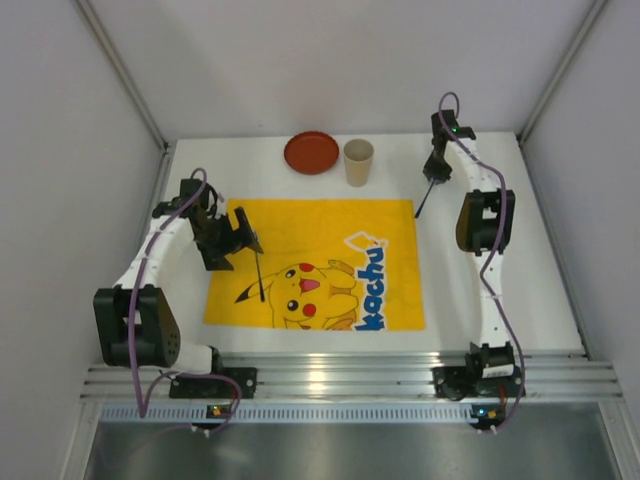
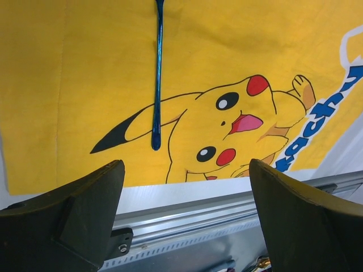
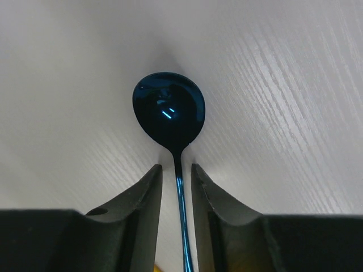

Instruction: Set the dinner table for one person

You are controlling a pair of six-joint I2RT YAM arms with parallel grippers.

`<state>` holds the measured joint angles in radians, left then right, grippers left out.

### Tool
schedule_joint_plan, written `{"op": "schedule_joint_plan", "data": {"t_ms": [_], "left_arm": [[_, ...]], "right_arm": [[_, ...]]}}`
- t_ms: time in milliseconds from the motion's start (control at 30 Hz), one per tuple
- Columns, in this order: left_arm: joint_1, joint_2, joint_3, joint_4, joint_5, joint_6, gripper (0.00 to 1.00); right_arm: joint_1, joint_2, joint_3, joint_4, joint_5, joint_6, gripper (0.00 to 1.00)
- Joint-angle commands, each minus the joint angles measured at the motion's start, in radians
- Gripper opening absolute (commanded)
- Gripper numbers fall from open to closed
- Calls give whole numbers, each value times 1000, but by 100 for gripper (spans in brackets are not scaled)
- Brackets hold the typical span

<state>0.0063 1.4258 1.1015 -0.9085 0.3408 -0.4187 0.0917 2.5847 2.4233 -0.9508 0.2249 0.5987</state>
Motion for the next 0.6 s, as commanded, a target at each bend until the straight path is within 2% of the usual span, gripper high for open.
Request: {"op": "schedule_joint_plan", "data": {"t_ms": [0, 67, 133, 167, 367, 567], "left_arm": [[-2, 10, 40, 39, -3, -11, 96], [-3, 16, 43, 42, -8, -15, 96], [-3, 19, 40, 49, -11, -22, 96], [-3, 18, 34, 52, -10, -31, 96], [-3, -10, -2, 79, 1, -57, 96], [-29, -13, -5, 98, -13, -55, 96]], "right_arm": [[11, 72, 68, -37, 7, 3, 26], [13, 87, 105, -84, 1, -13, 17], [14, 100, 103, -121, -1, -29, 3], [16, 103, 103, -134, -4, -37, 0], [11, 25, 77, -126, 34, -117, 0], [-46, -190, 57, -111, 120, -194, 0]]}}
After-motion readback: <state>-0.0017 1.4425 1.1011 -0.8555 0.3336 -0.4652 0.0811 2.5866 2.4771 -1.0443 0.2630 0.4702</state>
